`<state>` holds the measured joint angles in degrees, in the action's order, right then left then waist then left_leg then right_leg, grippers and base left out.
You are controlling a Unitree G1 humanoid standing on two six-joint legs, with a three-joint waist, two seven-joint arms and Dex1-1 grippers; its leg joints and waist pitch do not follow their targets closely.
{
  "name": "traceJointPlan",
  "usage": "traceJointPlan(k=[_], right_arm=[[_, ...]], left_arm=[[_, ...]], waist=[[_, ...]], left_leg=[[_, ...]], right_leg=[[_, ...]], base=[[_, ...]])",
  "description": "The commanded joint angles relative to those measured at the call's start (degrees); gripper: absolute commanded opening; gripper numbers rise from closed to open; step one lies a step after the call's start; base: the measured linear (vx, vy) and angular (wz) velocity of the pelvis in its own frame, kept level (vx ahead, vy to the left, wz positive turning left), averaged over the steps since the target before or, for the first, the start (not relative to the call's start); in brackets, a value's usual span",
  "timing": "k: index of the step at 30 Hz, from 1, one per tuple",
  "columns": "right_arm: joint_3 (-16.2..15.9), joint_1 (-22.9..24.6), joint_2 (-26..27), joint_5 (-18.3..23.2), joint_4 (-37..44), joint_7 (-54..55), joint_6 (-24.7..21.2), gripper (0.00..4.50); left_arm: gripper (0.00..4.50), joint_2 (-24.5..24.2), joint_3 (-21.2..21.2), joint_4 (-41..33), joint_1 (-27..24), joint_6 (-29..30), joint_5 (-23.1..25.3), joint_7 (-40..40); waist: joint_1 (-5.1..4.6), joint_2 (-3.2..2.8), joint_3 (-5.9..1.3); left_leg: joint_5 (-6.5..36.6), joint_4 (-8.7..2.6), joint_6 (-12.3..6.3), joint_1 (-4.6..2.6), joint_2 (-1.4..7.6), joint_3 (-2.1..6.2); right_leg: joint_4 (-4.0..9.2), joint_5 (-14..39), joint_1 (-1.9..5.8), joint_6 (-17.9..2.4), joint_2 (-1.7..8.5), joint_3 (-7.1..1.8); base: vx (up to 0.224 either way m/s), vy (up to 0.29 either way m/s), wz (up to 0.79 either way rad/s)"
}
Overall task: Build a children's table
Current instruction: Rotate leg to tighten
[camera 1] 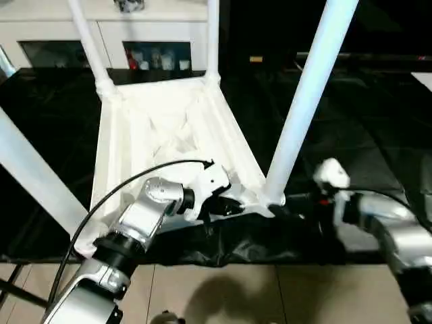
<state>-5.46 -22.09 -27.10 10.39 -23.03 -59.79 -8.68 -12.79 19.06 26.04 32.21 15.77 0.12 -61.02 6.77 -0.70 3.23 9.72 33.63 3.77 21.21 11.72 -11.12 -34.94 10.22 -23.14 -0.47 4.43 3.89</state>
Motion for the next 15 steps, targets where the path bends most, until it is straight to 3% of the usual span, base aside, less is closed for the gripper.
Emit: traceJointPlan(k=[1,14,15], right_arm=[[-0.79,-0.80,0.28,-1.09,-0.84,0.33,0.48,4.44],[-1.88,-3.11,1.48,-2.11,-5.46,0.34,2.56,3.57],[-1.88,-3.17,1.52,-2.12,-5.66,0.35,2.66,3.30]], left_arm=[[0.00,1.67,0.17,-2.00,0.89,-1.25,-2.12,-0.78],[0.00,2.04,-0.28,-1.59,1.15,-0.86,-1.92,0.23],[0.00,2.06,-0.28,-1.59,1.15,-0.81,-1.91,0.28]], waist=[[-0.14,1.07,-3.90],[-0.13,1.01,-4.01],[-0.14,1.05,-4.00]], left_leg=[[11.65,-3.48,-3.14,-0.60,1.52,0.78],[10.83,-3.37,-3.69,-0.51,1.53,0.76],[10.90,-3.37,-3.77,-0.49,1.52,0.75]], right_leg=[[4.73,15.08,2.72,-11.11,3.71,-2.42],[4.42,13.28,2.85,-11.70,3.70,-2.43],[4.43,13.22,2.88,-11.83,3.72,-2.40]], base=[[0.000,0.000,0.00],[0.000,0.000,0.00],[0.000,0.000,0.00]])
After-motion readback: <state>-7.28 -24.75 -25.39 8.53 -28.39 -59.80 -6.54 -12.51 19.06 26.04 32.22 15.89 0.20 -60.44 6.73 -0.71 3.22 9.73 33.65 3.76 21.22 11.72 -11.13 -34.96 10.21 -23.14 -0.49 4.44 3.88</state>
